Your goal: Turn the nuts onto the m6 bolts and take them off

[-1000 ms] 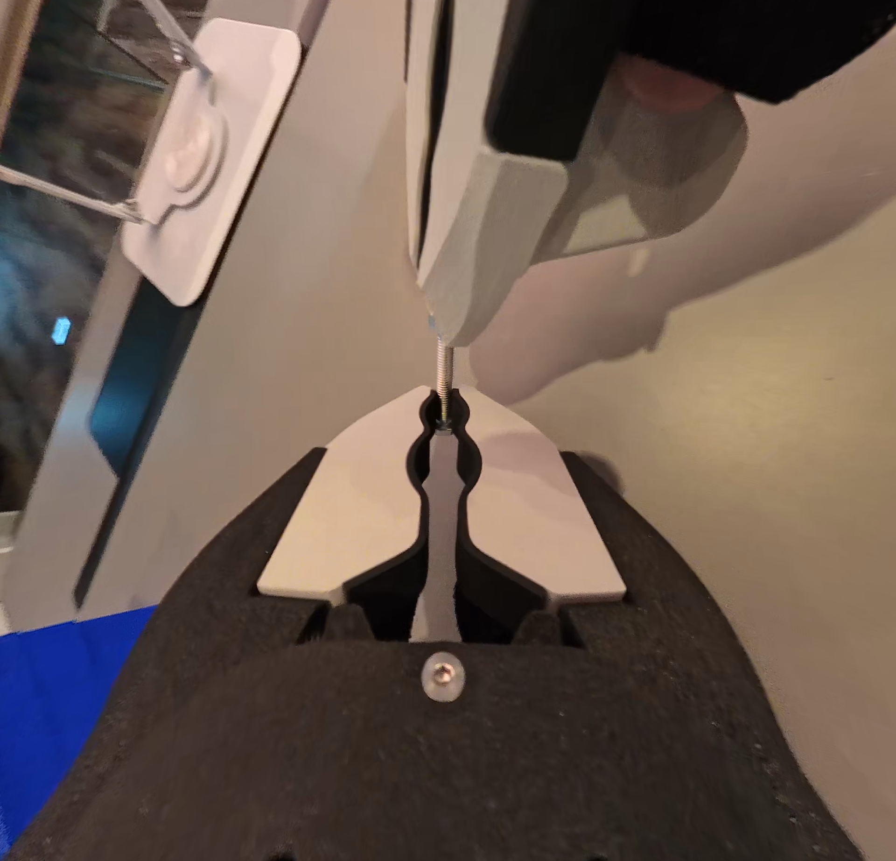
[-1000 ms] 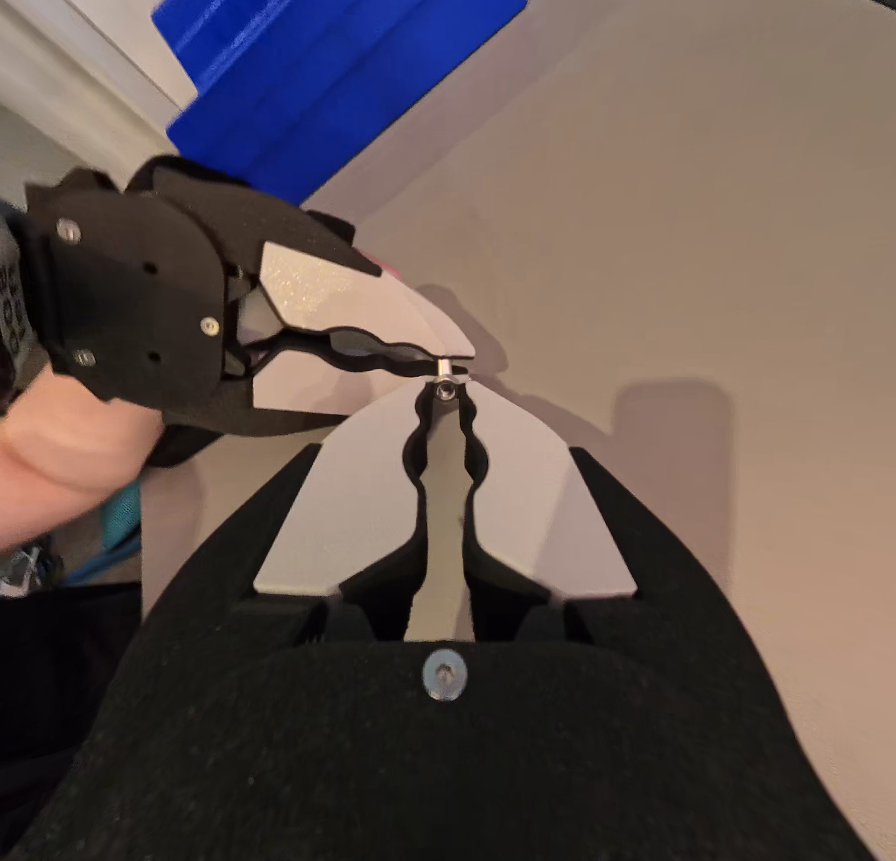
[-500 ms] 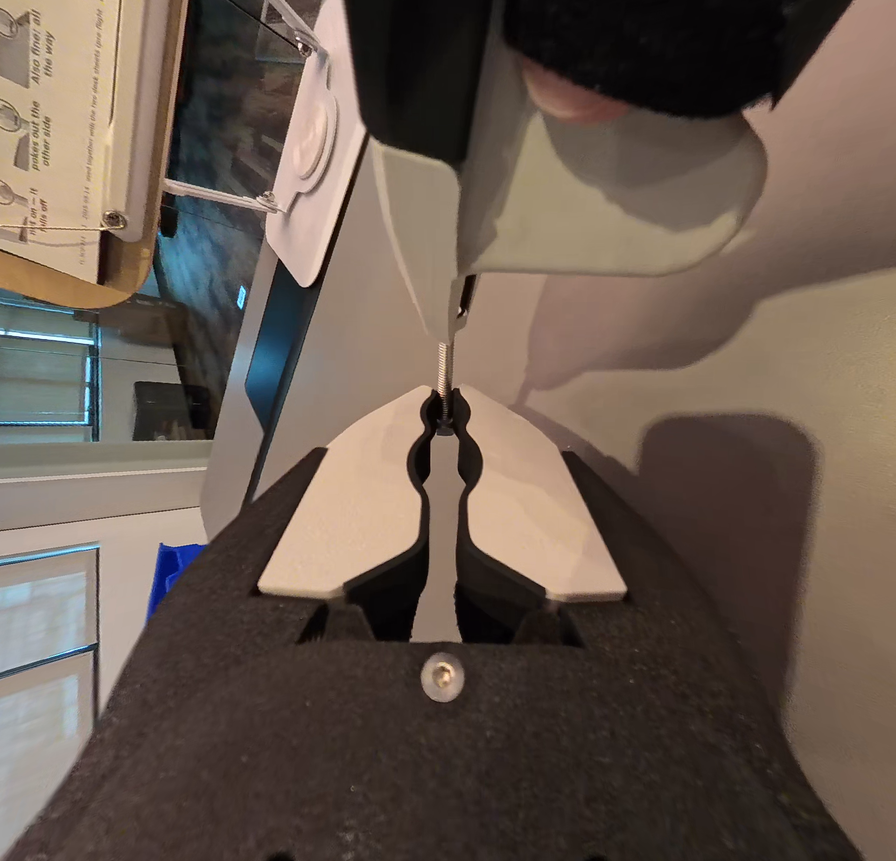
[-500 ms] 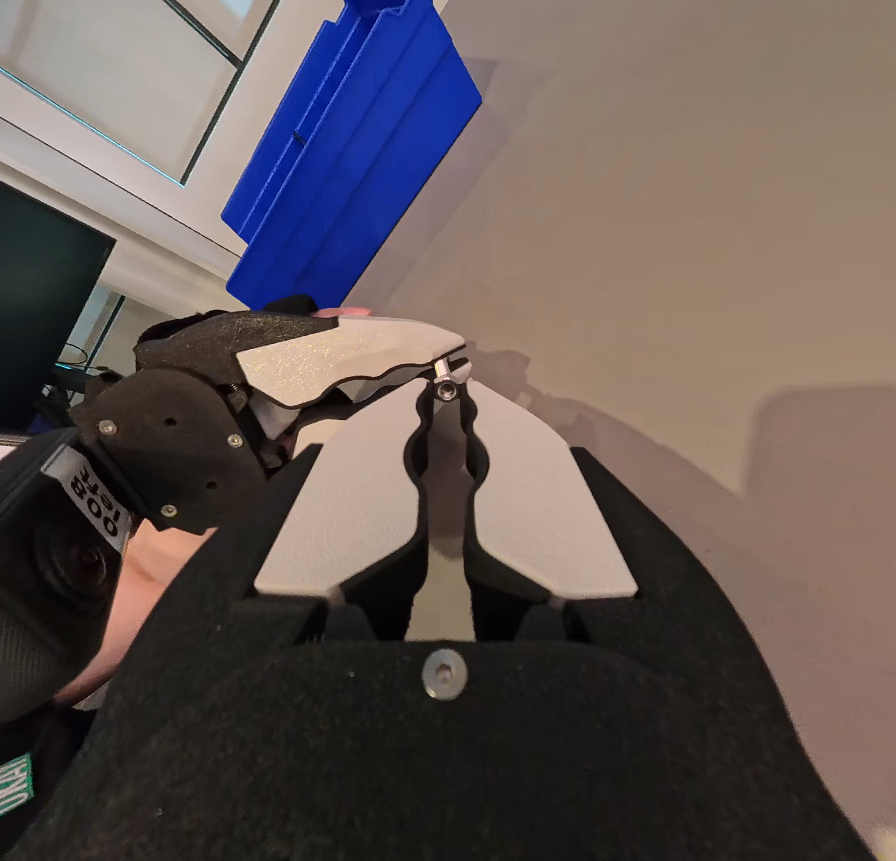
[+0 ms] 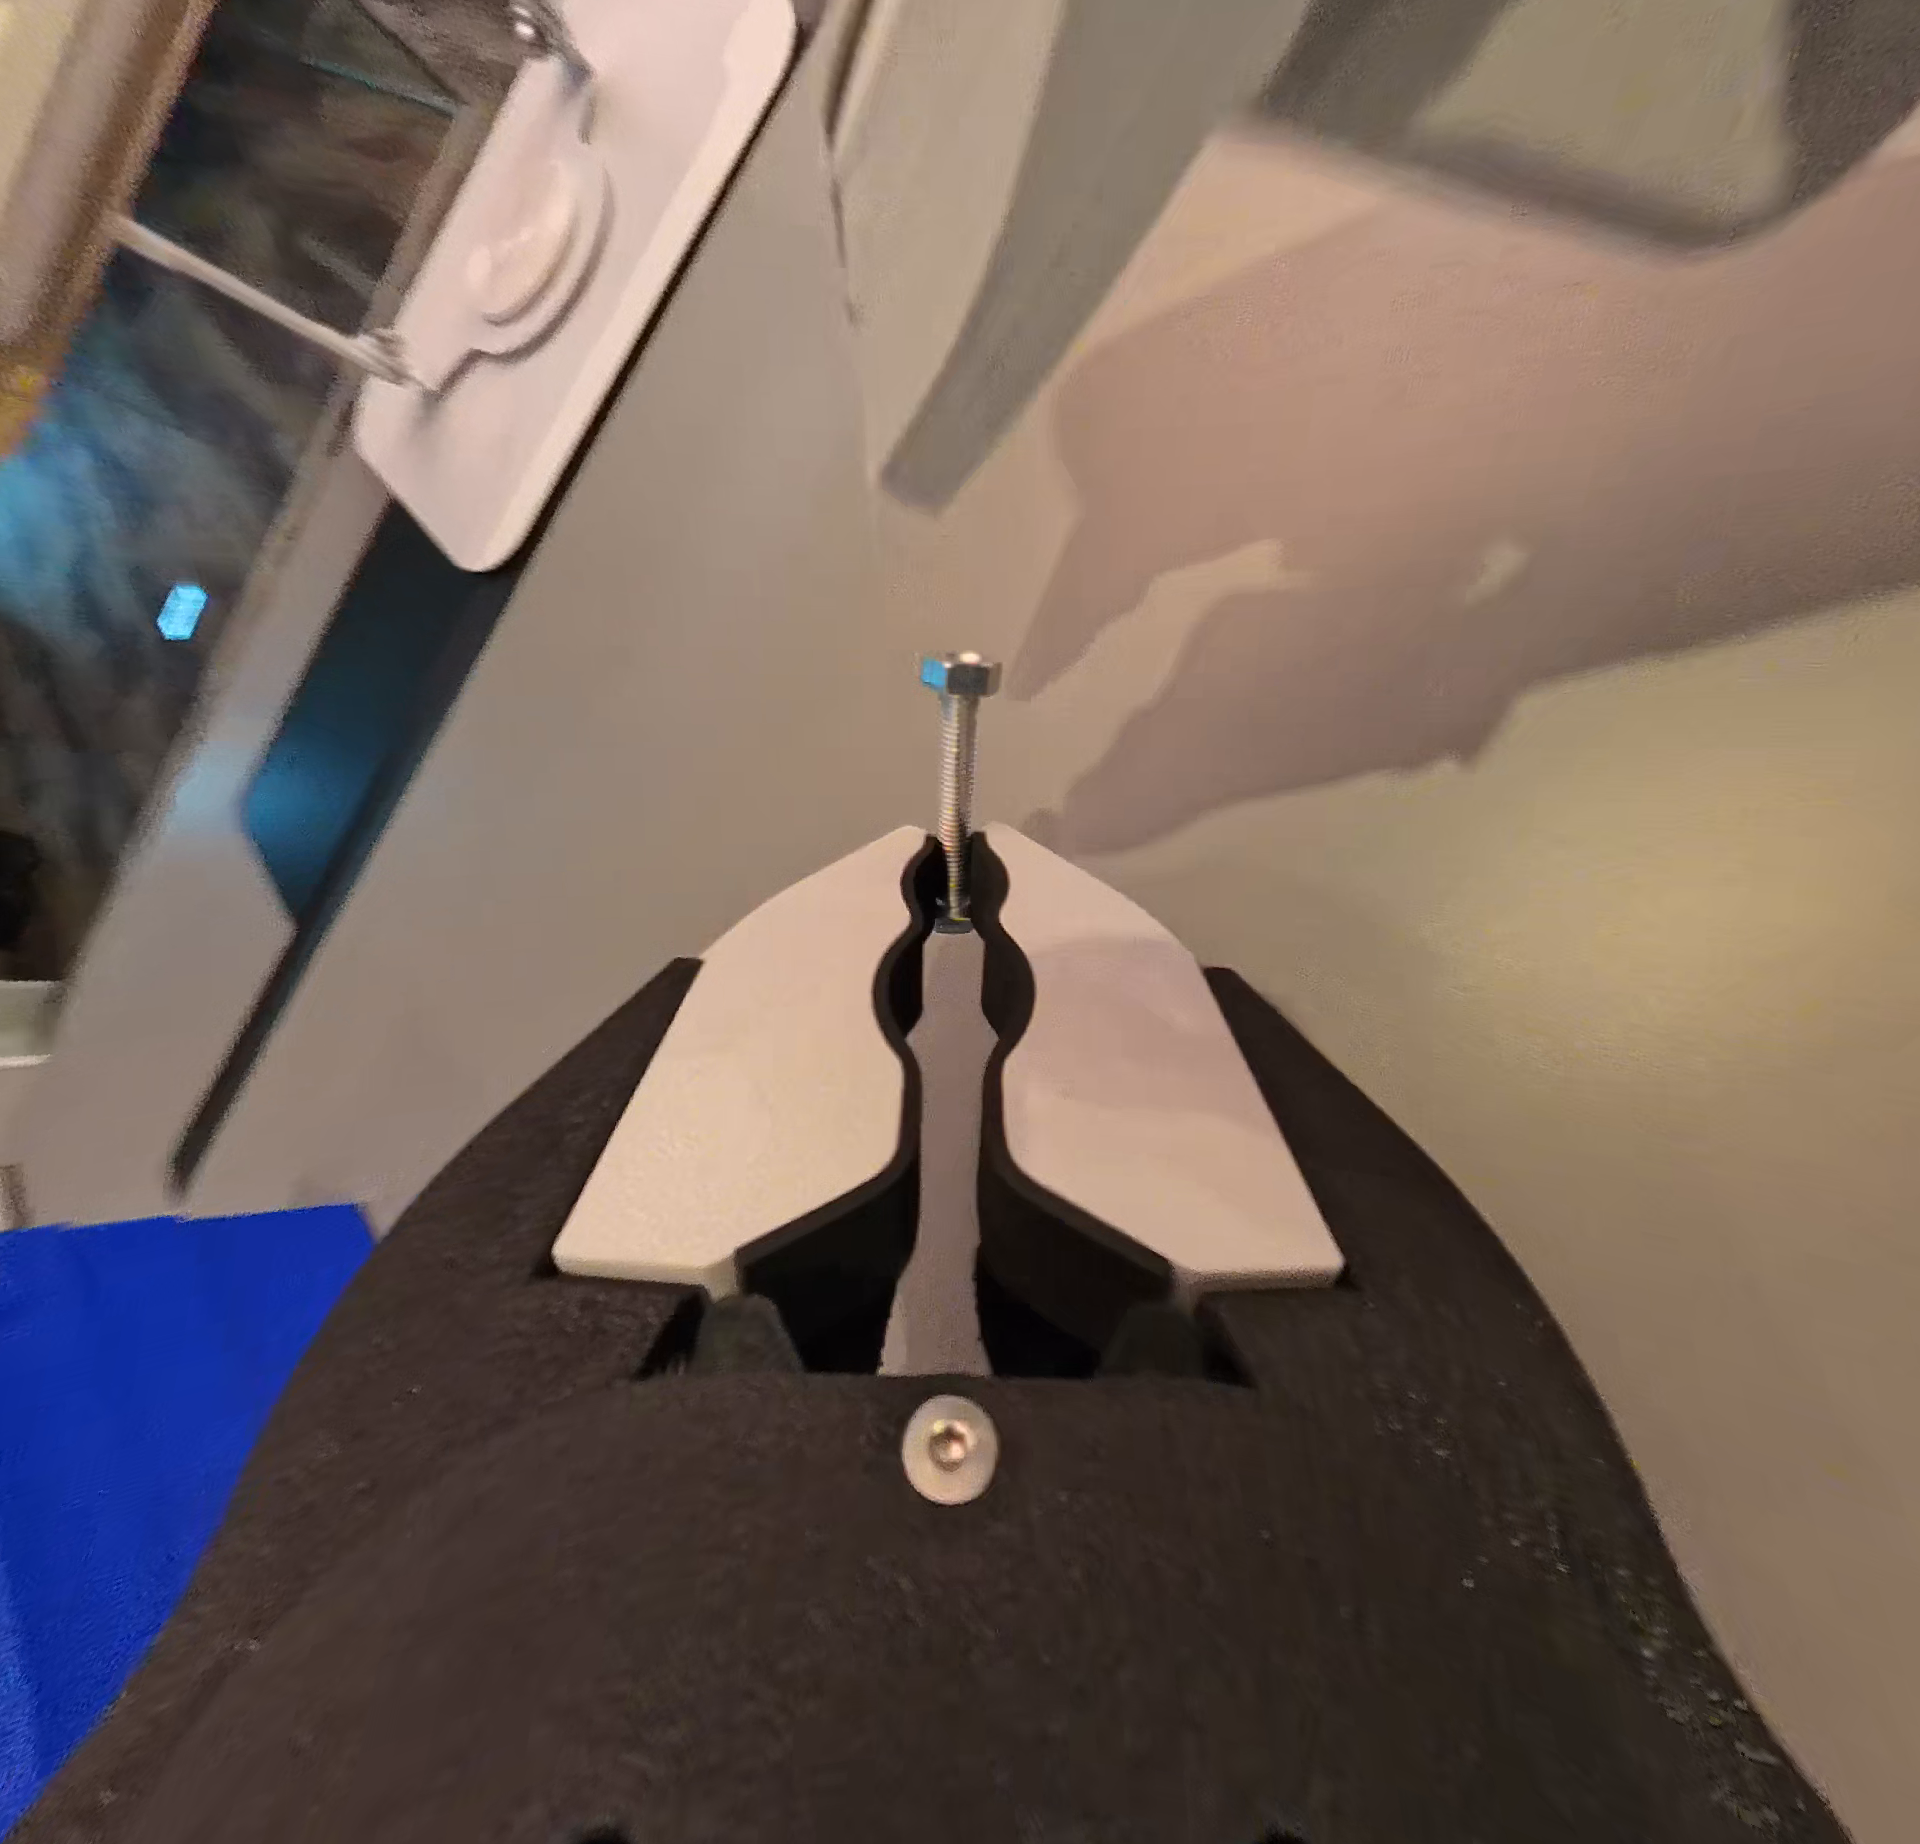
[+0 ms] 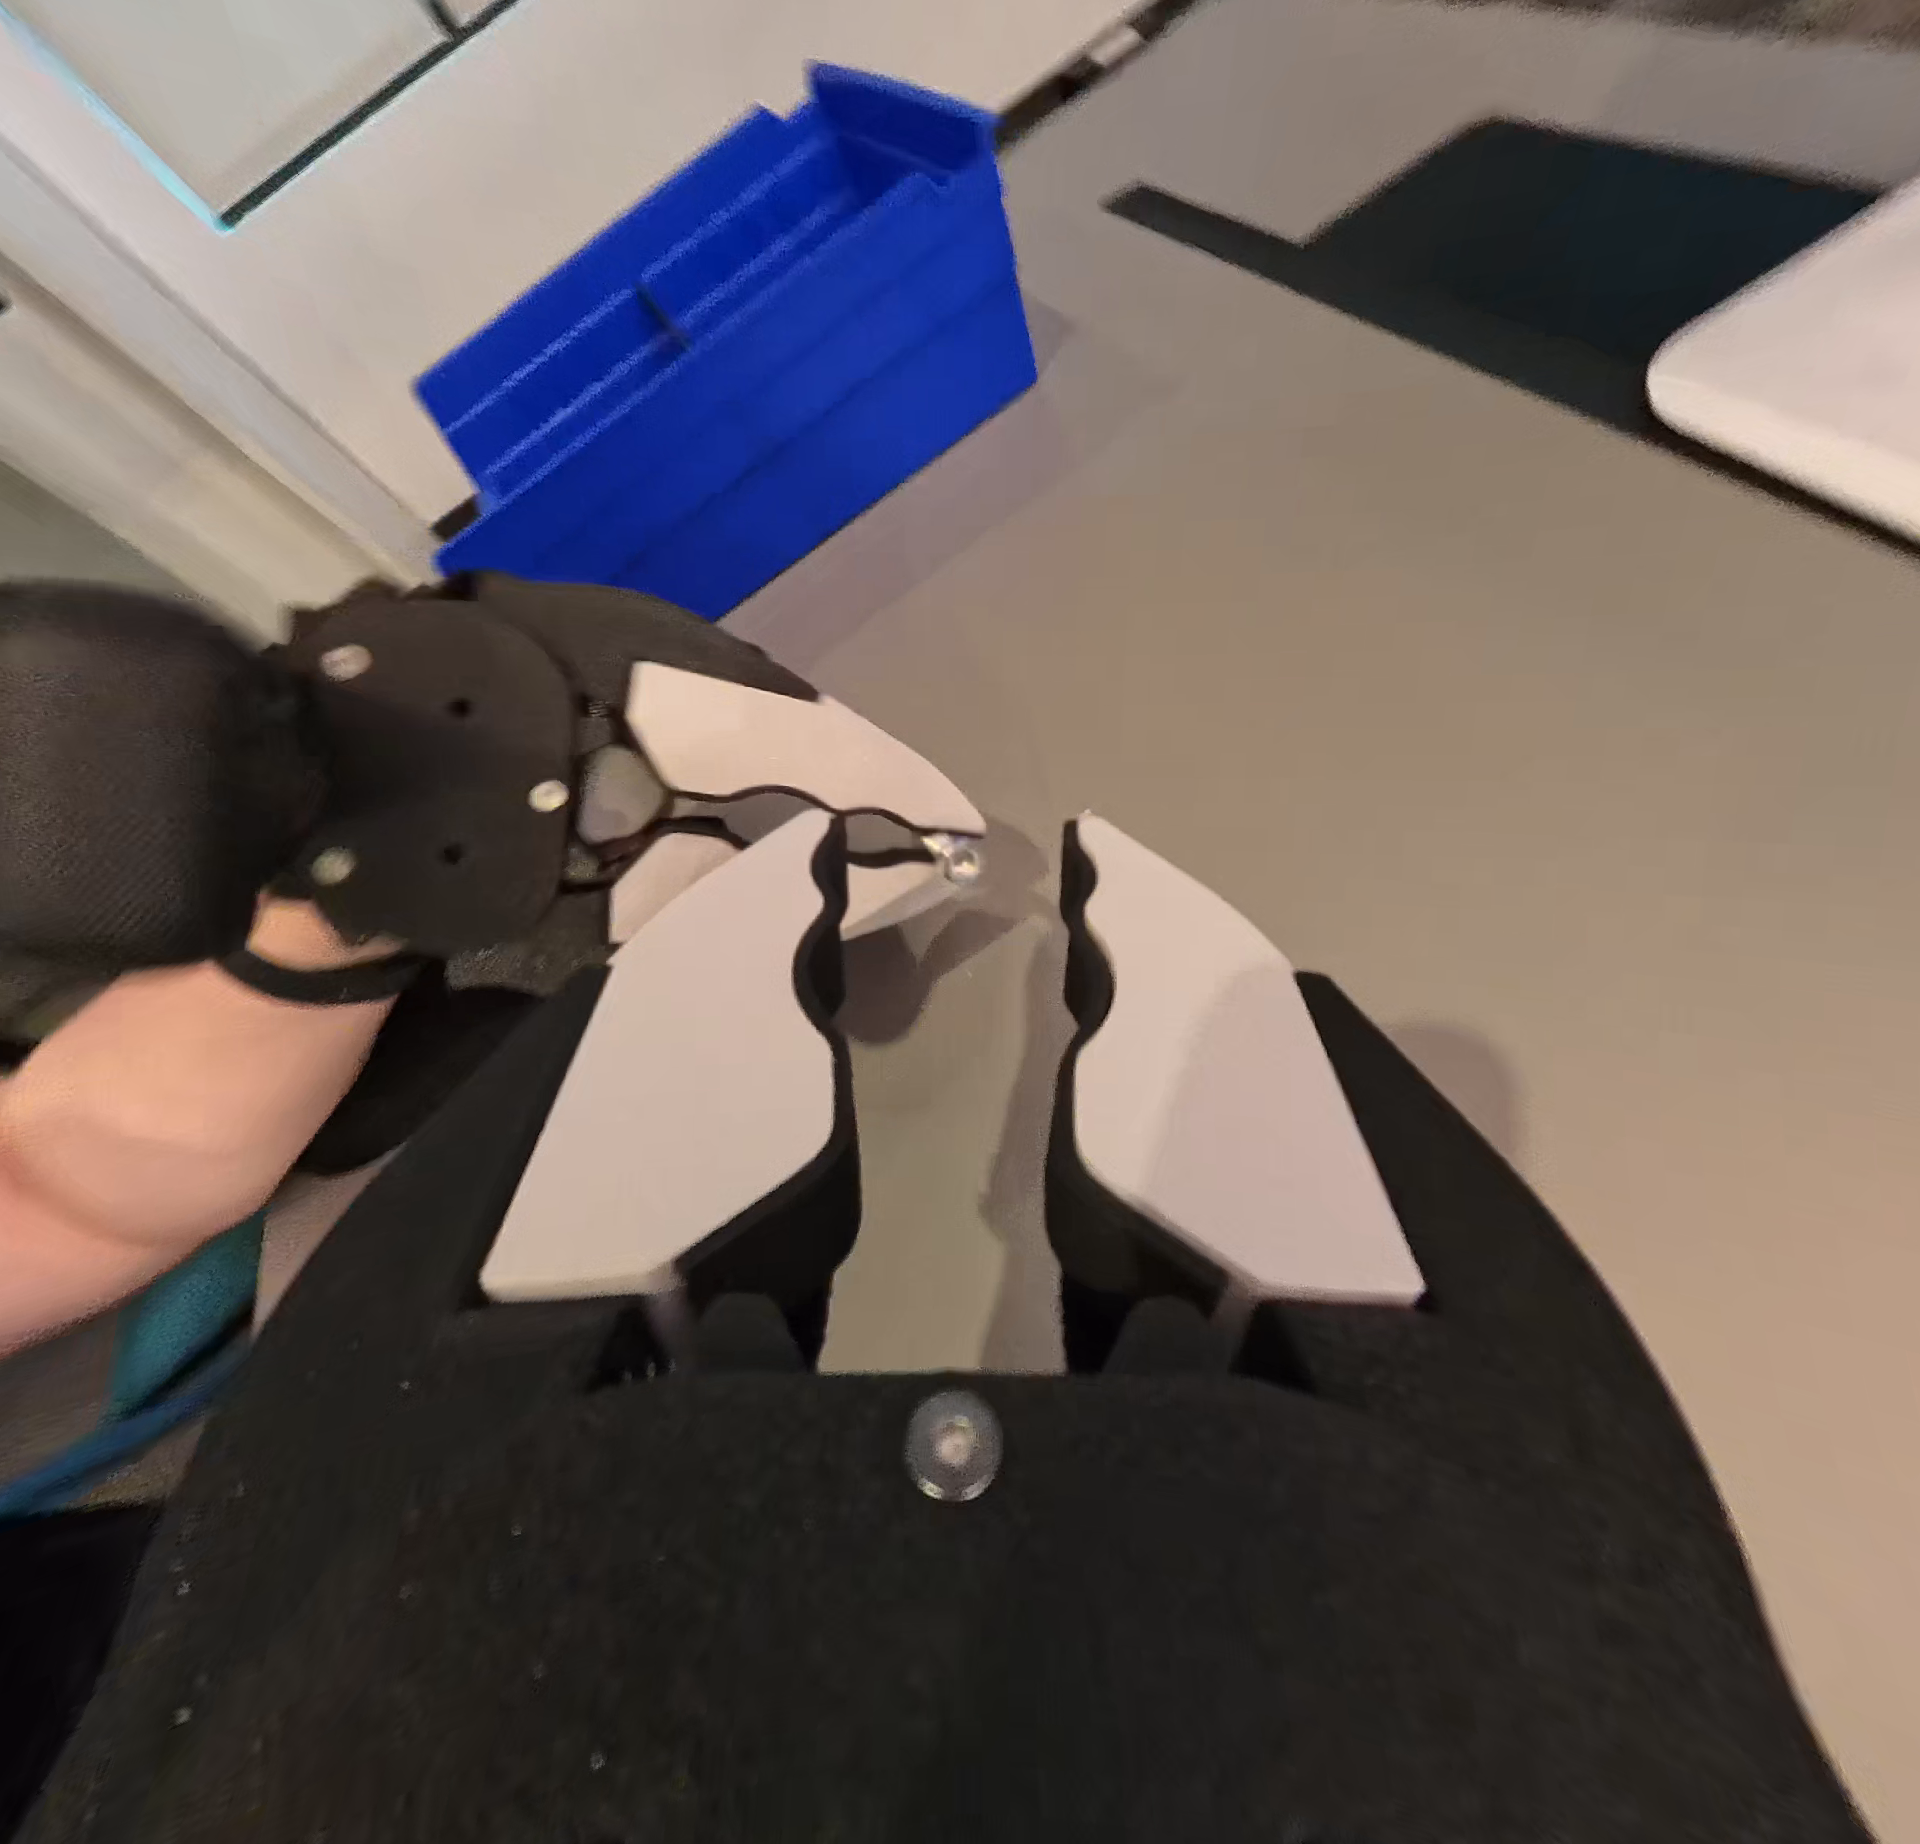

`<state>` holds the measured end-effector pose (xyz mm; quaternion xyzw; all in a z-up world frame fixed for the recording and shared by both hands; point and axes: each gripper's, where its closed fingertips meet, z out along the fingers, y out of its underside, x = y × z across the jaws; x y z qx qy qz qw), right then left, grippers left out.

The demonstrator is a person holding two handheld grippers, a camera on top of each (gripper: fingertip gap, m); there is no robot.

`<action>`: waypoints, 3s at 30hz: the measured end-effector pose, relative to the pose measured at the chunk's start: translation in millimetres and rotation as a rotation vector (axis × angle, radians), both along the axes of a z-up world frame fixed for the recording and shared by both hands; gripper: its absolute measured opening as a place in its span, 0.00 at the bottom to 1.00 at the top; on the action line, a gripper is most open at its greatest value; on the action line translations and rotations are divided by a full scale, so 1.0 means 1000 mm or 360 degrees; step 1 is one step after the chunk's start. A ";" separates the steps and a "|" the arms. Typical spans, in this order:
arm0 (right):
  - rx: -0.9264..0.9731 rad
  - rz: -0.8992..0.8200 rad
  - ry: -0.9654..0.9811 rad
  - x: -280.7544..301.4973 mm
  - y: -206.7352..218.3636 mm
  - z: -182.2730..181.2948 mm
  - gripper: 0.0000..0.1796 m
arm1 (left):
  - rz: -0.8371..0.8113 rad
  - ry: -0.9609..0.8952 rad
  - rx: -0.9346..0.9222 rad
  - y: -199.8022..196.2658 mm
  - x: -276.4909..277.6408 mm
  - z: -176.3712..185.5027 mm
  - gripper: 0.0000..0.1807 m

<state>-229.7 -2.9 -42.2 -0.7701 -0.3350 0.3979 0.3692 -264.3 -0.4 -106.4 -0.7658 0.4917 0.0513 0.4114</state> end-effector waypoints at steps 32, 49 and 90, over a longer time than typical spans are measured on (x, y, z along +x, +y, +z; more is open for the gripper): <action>0.1135 0.0870 0.0173 -0.005 -0.097 0.073 0.12 | -0.1230 -0.1458 -0.0399 -0.103 0.055 0.105 0.03; 0.0990 0.1011 0.0219 -0.003 -0.108 0.072 0.06 | -0.1302 -0.1400 -0.0439 -0.114 0.060 0.102 0.03; 0.1018 0.0060 0.0187 -0.020 -0.037 0.072 0.11 | -0.0437 -0.1203 0.0059 -0.031 0.038 0.099 0.03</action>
